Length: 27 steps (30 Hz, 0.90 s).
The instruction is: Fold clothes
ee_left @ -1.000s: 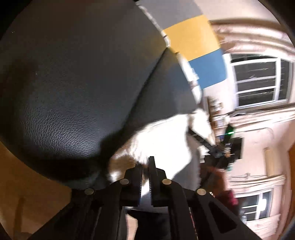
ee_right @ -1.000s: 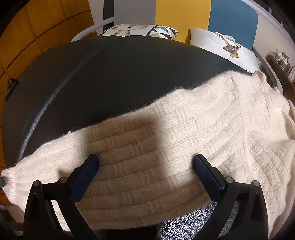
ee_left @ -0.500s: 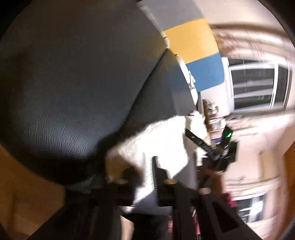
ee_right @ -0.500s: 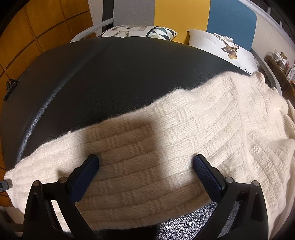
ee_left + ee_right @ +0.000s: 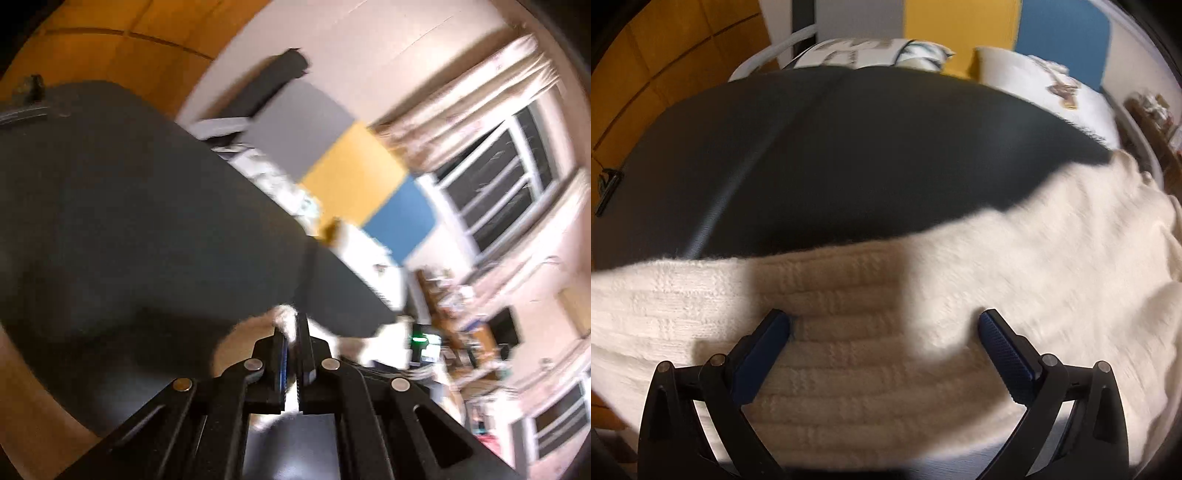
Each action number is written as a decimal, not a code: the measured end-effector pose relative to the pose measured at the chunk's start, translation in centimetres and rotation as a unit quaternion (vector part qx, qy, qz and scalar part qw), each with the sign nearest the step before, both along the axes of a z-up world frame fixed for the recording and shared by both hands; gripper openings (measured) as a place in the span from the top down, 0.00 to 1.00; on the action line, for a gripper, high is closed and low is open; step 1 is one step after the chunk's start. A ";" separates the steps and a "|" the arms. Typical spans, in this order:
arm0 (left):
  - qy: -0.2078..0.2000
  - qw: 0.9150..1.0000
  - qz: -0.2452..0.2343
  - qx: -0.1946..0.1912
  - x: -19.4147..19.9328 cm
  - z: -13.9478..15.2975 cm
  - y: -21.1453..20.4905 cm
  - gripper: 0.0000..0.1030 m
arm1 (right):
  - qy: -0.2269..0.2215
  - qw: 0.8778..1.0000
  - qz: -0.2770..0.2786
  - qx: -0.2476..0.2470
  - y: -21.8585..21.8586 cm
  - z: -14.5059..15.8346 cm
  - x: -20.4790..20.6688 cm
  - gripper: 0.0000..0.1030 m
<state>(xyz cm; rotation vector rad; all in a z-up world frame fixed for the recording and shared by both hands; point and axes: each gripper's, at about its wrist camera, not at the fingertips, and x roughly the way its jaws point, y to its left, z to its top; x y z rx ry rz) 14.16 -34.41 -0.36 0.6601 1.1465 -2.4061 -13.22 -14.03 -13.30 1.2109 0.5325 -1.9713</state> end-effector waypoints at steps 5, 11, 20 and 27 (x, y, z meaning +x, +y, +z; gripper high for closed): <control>-0.106 0.985 0.056 0.125 1.2 -7.9 -4.3 0.97 | 0.010 1.000 -0.016 -0.019 1.6 0.9 0.6 0.00; -0.136 0.984 0.057 0.097 4.0 -7.7 -3.7 0.94 | 0.026 0.997 -0.049 -0.062 13.3 4.0 -1.0 0.00; -0.159 0.976 0.124 0.078 6.3 -4.7 -4.0 0.94 | 0.065 0.983 -0.138 -0.099 33.8 8.2 -3.1 0.00; -0.050 0.964 -0.209 0.155 -10.9 -4.1 8.7 0.93 | 0.035 0.972 -0.215 -0.082 43.5 5.4 -3.9 0.00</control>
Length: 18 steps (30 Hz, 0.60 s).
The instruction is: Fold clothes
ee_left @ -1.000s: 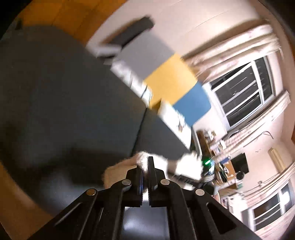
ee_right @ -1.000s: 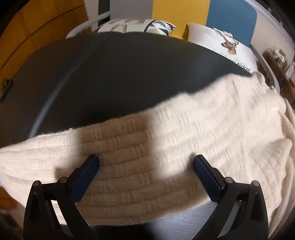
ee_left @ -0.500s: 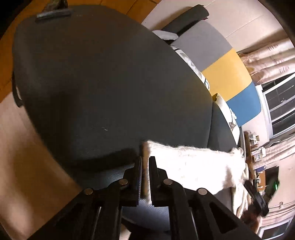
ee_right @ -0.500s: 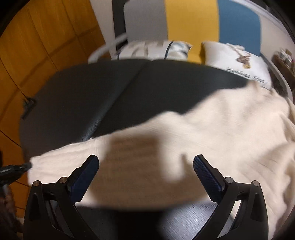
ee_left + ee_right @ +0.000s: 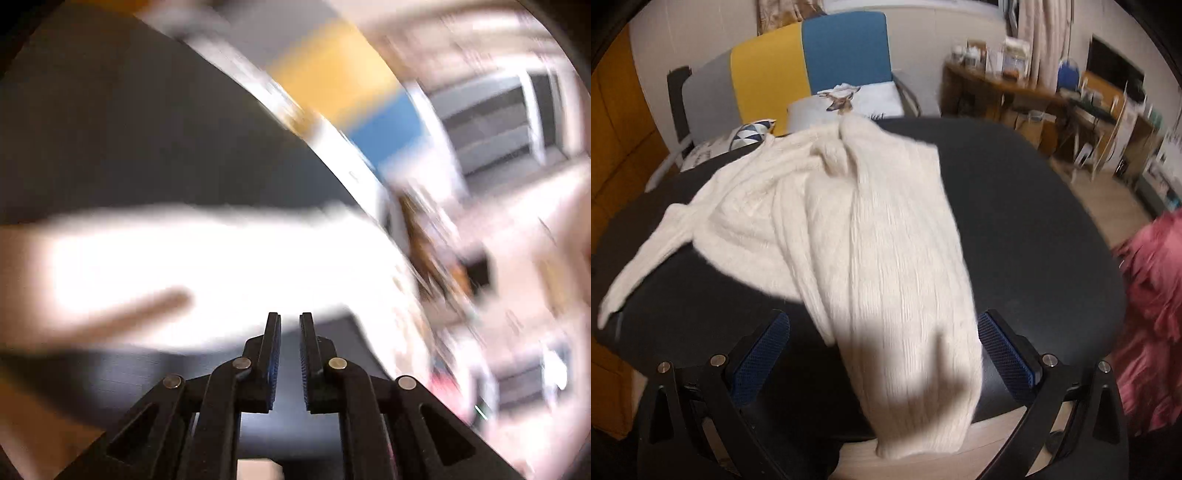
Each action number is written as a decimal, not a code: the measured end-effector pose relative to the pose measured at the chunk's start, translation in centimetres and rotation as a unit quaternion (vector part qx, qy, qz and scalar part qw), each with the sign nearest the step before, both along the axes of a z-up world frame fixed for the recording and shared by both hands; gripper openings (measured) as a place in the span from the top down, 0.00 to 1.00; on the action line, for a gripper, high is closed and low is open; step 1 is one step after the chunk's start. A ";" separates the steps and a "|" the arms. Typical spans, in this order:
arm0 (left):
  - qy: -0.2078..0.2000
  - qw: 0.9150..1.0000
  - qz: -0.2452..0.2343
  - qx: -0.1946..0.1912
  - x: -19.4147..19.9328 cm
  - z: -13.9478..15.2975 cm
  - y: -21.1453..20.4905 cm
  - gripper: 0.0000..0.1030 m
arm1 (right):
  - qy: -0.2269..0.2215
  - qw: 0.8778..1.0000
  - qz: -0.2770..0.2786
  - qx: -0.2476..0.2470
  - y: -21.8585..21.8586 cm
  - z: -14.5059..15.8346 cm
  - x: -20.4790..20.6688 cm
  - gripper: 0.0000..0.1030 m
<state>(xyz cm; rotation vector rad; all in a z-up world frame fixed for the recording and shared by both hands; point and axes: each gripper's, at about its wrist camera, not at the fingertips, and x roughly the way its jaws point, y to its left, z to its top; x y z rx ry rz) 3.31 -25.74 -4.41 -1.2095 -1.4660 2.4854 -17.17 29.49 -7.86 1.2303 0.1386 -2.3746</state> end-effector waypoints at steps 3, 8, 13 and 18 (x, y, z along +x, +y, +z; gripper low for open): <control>-0.011 0.991 -0.112 0.067 -8.0 -2.5 8.3 0.93 | -0.008 1.000 -0.017 -0.008 -0.1 -2.0 -0.3 0.00; -0.058 0.981 -0.146 0.111 -15.1 -5.1 16.1 0.93 | -0.055 0.996 -0.060 -0.020 -0.1 -5.8 -1.6 0.00; -0.023 0.990 -0.137 0.011 -16.1 -2.2 15.7 0.93 | -0.030 0.999 -0.043 -0.007 -0.9 -6.2 -1.1 0.00; -0.059 0.983 -0.125 -0.121 -19.9 0.6 13.2 0.93 | 0.021 1.000 -0.009 0.013 -3.4 -2.5 -2.9 0.00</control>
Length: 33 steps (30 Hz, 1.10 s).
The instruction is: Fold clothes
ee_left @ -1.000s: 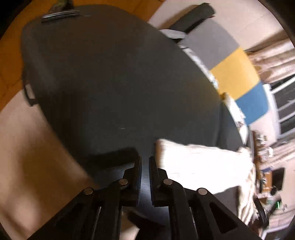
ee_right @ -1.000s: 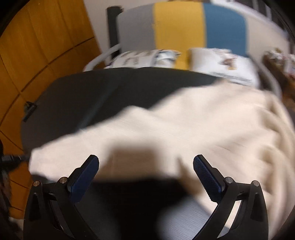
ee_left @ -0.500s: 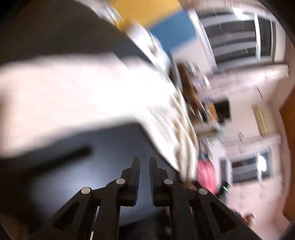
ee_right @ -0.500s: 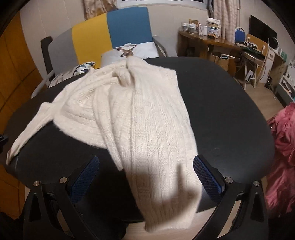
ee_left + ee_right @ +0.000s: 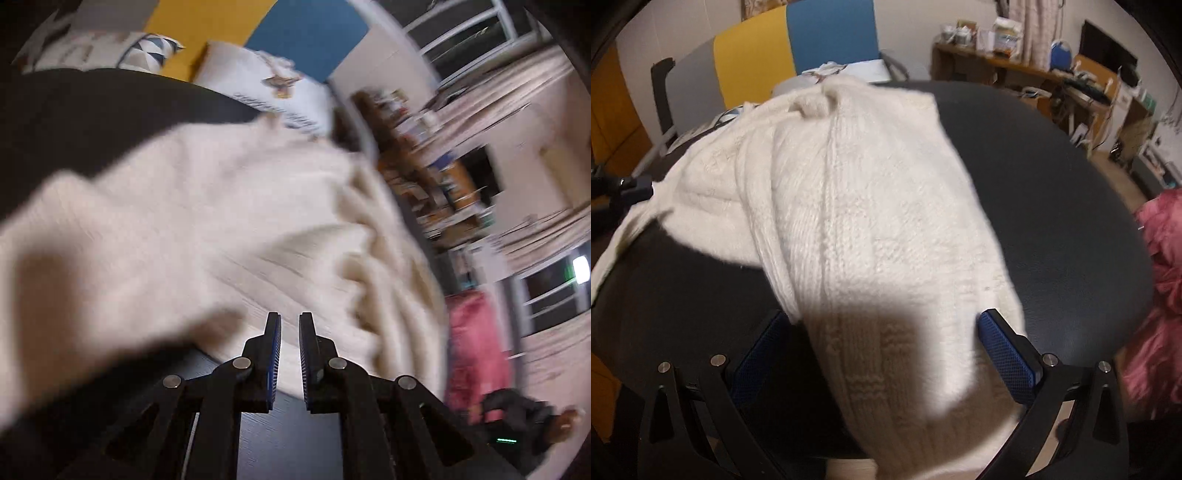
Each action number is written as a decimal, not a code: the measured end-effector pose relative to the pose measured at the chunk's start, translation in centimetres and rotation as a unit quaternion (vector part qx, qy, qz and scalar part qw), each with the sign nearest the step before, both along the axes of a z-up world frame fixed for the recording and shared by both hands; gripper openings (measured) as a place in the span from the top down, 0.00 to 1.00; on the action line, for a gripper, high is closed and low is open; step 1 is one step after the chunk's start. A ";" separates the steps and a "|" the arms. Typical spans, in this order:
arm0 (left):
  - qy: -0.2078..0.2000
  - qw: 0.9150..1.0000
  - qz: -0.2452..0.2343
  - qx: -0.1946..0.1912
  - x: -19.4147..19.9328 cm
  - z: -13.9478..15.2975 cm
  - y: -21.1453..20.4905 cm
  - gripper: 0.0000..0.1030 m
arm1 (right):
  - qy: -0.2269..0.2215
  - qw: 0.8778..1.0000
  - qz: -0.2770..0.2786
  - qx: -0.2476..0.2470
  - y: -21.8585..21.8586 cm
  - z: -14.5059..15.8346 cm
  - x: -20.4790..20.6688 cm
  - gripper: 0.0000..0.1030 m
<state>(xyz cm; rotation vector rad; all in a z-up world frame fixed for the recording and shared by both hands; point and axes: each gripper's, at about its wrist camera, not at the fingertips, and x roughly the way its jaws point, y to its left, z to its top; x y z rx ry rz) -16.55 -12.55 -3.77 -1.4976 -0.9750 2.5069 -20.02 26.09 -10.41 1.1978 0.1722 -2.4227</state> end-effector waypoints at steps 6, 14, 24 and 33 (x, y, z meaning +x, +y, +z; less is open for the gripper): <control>-0.073 0.997 -0.026 -0.026 -2.4 -3.5 -0.1 0.94 | 0.062 0.997 0.041 0.025 -3.1 4.6 -2.2 0.00; -0.058 0.997 -0.033 0.042 -1.1 -3.2 -2.0 0.96 | -0.014 0.995 0.062 0.083 -7.3 0.4 -10.3 0.00; -0.050 0.967 0.013 0.251 3.2 -6.6 -0.3 0.88 | -0.083 0.987 0.060 0.123 -9.8 -4.9 -16.4 0.00; -0.069 0.956 0.084 0.274 3.2 -7.8 1.9 0.84 | -0.068 0.990 0.057 0.114 -9.4 -4.9 -16.6 0.00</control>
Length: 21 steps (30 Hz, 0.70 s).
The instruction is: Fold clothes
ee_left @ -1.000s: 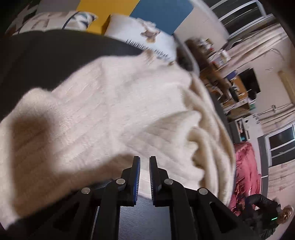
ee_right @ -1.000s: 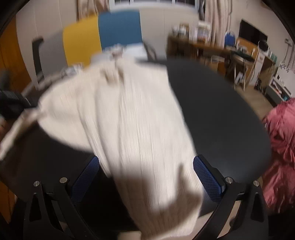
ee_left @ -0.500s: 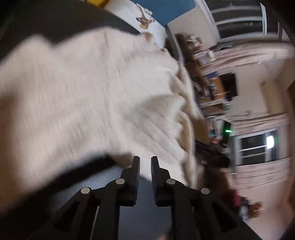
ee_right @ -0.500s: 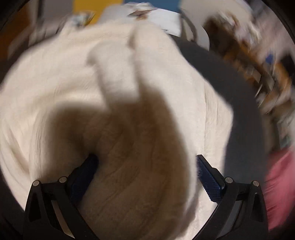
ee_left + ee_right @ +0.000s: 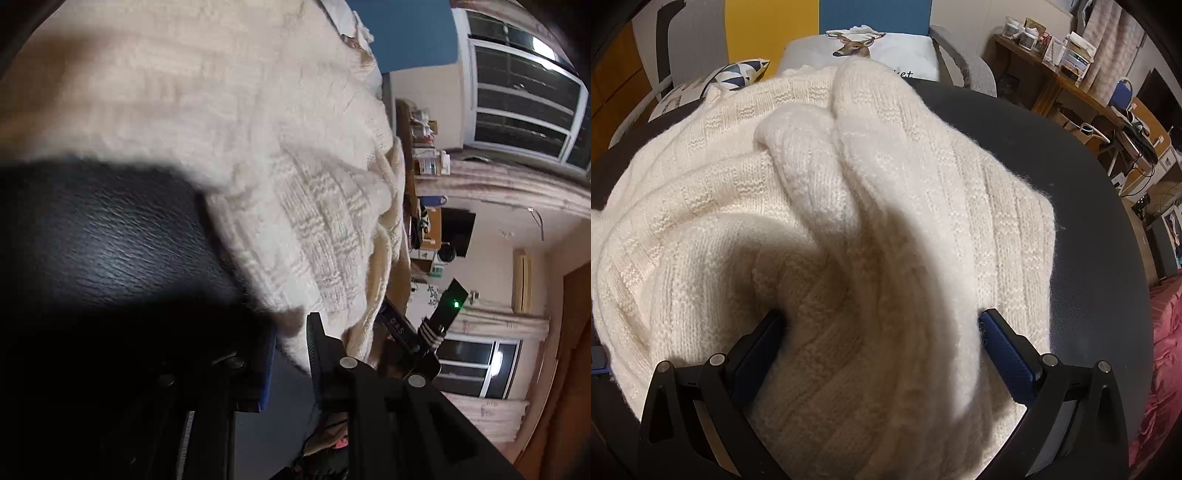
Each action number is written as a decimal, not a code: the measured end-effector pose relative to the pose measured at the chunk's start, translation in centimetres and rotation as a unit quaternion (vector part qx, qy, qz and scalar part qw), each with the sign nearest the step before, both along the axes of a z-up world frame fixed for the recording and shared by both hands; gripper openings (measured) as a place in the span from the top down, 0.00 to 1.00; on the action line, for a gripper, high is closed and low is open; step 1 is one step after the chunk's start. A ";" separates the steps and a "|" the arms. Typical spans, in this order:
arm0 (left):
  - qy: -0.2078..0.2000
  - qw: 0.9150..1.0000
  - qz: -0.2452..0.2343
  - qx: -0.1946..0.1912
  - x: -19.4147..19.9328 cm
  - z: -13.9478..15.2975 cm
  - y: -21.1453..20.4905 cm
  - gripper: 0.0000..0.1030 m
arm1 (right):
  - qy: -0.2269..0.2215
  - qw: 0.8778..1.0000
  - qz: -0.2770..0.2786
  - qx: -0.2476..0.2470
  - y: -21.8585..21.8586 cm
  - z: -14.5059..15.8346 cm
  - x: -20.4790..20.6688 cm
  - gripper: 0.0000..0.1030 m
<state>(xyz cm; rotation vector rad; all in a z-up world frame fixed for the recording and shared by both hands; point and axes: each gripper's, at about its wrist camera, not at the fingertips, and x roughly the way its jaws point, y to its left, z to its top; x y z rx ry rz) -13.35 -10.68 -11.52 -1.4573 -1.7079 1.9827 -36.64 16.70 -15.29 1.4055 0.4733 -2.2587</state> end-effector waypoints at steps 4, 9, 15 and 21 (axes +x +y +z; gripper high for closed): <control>-0.012 0.999 0.012 -0.033 -0.9 0.7 1.3 0.91 | 0.004 1.000 0.000 -0.005 0.3 0.0 0.0 0.00; 0.035 0.986 -0.032 -0.159 0.0 5.0 2.3 0.97 | 0.006 1.000 0.000 -0.007 0.3 -0.1 0.2 0.00; 0.021 0.957 -0.105 -0.269 0.6 5.2 3.2 0.98 | 0.004 1.000 0.003 -0.005 -0.6 0.0 0.9 0.00; 0.009 0.961 -0.115 -0.253 -0.8 4.3 2.7 0.98 | 0.003 1.000 0.003 -0.003 -0.6 0.0 0.7 0.00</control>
